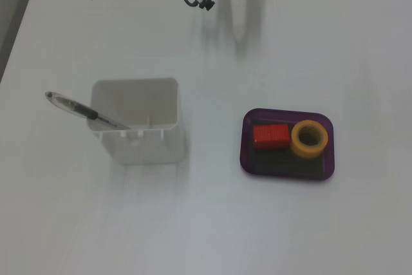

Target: Remove the yellow tape from the box.

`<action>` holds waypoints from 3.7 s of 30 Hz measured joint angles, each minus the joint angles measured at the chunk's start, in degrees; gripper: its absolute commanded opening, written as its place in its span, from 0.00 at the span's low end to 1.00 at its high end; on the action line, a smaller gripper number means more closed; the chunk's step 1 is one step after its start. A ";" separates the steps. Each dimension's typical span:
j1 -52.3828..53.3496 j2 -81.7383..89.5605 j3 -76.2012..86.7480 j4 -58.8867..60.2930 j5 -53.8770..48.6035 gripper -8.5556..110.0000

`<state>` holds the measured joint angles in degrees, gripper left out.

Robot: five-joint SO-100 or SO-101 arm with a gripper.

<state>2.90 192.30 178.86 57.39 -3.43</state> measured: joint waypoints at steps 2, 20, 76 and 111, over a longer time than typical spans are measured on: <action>0.00 0.00 0.00 0.00 0.00 0.10; 0.00 0.00 0.00 0.00 0.00 0.10; -1.14 0.00 -7.29 -0.79 -0.18 0.10; -18.90 -122.96 -114.70 9.23 4.48 0.21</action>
<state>-16.00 69.35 64.16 66.62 1.05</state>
